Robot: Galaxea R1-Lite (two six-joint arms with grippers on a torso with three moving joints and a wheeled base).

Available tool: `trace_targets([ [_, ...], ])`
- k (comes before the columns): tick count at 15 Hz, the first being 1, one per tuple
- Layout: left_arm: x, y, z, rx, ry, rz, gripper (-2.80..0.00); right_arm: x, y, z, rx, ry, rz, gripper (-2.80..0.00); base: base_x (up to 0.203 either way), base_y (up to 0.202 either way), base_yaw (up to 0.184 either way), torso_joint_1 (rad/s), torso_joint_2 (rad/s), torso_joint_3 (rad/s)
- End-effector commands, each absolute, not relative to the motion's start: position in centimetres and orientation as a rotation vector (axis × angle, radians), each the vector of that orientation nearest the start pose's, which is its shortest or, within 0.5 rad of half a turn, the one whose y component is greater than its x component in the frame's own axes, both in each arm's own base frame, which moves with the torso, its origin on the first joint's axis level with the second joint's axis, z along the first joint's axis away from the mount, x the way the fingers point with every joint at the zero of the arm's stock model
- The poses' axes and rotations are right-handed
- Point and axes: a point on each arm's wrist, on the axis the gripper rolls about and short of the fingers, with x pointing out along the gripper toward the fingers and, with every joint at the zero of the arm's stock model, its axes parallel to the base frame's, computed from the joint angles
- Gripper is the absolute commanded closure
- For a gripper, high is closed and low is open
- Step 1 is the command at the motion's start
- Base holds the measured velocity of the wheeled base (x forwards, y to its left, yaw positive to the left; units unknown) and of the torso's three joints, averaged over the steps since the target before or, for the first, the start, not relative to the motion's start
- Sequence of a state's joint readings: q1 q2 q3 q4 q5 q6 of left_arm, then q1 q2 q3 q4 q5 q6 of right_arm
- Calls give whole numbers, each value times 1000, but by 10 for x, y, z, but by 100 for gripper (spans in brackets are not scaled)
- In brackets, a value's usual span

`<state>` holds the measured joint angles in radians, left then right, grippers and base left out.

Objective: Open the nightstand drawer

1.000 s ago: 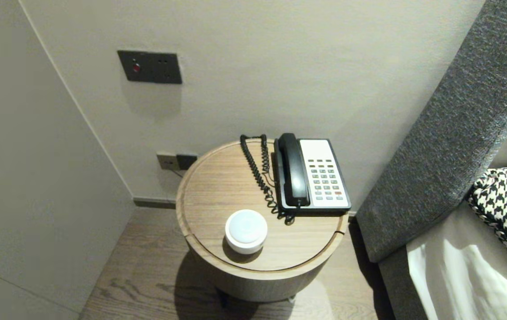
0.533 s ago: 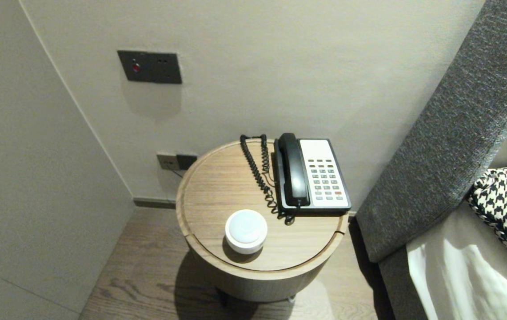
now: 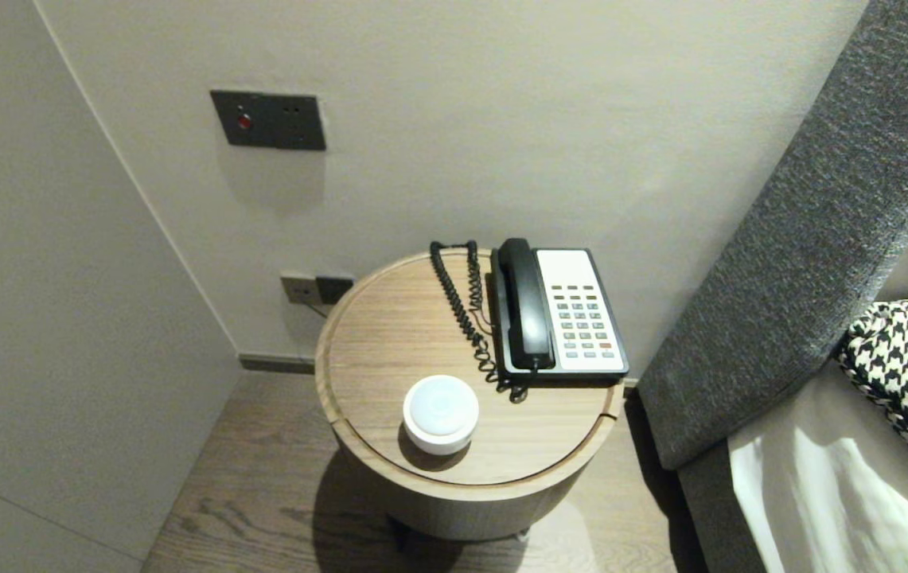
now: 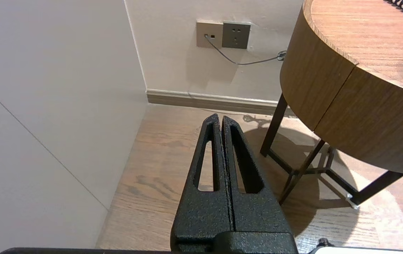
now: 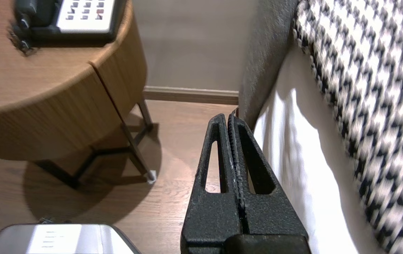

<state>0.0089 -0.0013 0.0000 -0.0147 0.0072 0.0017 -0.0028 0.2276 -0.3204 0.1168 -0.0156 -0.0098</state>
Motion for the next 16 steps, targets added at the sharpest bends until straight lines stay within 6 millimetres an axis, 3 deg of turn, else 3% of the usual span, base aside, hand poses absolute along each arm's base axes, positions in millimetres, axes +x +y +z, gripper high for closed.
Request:
trace_targets([
  [1,-23,0,77,2,-17,17,0,14,0,204,6,128,-13,0,0,0,0,0,0,0],
  [5,-23,0,77,2,-17,17,0,69,3,294,151,190,27,0,0,0,0,0,0,0],
  [8,-23,0,77,2,-16,17,0,110,27,330,370,408,156,0,0,0,0,0,0,0],
  [12,-23,0,77,2,-17,17,0,169,74,309,471,739,248,0,0,0,0,0,0,0],
  [14,-23,0,77,2,-17,17,0,186,87,293,505,879,347,0,0,0,0,0,0,0],
  [16,-23,0,77,2,-17,17,0,189,91,280,522,968,413,0,0,0,0,0,0,0],
])
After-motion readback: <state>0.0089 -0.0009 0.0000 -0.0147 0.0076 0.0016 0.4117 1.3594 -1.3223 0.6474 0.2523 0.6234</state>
